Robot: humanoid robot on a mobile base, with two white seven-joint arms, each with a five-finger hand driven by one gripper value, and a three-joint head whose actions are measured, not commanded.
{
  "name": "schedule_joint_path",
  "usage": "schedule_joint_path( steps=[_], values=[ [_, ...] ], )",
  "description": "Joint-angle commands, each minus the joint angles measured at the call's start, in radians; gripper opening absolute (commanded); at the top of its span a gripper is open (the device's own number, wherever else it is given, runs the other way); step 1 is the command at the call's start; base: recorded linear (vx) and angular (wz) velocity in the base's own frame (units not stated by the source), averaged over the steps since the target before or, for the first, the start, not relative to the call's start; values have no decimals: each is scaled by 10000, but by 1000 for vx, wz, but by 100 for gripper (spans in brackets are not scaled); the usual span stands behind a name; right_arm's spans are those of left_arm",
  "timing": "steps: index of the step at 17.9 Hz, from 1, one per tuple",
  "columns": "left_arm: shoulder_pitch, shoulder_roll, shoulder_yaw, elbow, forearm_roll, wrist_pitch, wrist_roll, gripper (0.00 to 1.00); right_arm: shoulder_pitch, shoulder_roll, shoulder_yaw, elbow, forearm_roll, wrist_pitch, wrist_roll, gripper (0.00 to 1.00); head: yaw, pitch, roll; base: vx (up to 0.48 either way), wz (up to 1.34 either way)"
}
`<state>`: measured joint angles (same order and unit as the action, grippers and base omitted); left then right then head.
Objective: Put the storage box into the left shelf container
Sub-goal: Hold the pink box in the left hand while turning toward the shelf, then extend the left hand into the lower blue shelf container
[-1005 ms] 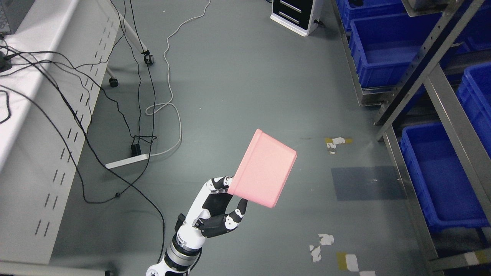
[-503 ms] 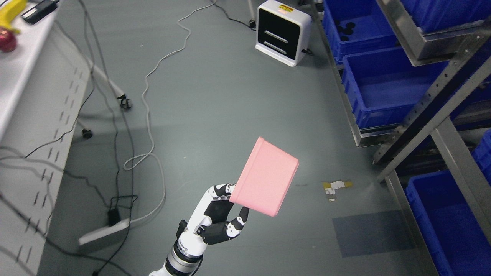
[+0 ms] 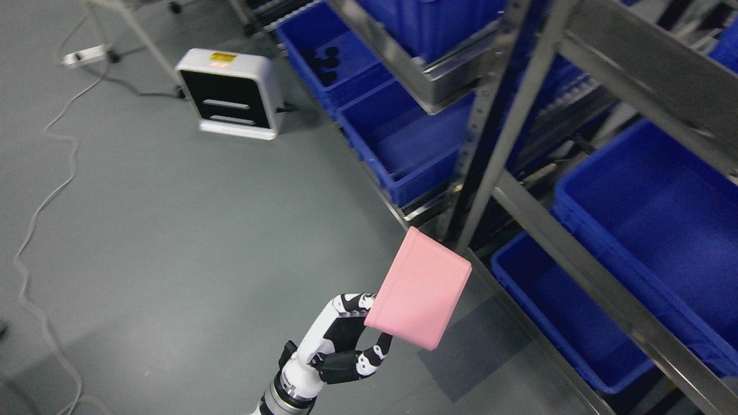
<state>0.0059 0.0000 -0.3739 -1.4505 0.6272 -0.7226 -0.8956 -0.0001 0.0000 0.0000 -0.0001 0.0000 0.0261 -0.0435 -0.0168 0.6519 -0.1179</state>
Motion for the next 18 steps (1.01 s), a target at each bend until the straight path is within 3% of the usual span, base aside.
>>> schedule_joint_path(
  steps=[1, 7, 10, 13, 16, 18],
  values=[
    [568, 175, -601, 40, -150, 16, -140, 4, 93, -175, -46, -174, 15, -46, 6, 100, 0, 0, 0, 317, -1119],
    [1106, 276, -541, 40, -351, 1, -554, 4, 93, -175, -46, -174, 15, -46, 6, 100, 0, 0, 0, 264, -1368],
    [1015, 307, 85, 25, -366, -75, -554, 4, 93, -175, -46, -174, 15, -46, 6, 100, 0, 0, 0, 156, -898],
    [434, 1193, 1634, 9, -366, -91, -554, 4, 93, -175, -46, -174, 15, -46, 6, 100, 0, 0, 0, 93, -523],
    [-332, 2084, 2128, 284, -931, 47, -524, 4, 93, -175, -46, -174, 15, -46, 6, 100, 0, 0, 0, 37, -237],
    [-1113, 2193, 2343, 957, -1834, 367, -524, 4, 93, -175, -46, -174, 15, -46, 6, 100, 0, 0, 0, 4, -85]
  ],
)
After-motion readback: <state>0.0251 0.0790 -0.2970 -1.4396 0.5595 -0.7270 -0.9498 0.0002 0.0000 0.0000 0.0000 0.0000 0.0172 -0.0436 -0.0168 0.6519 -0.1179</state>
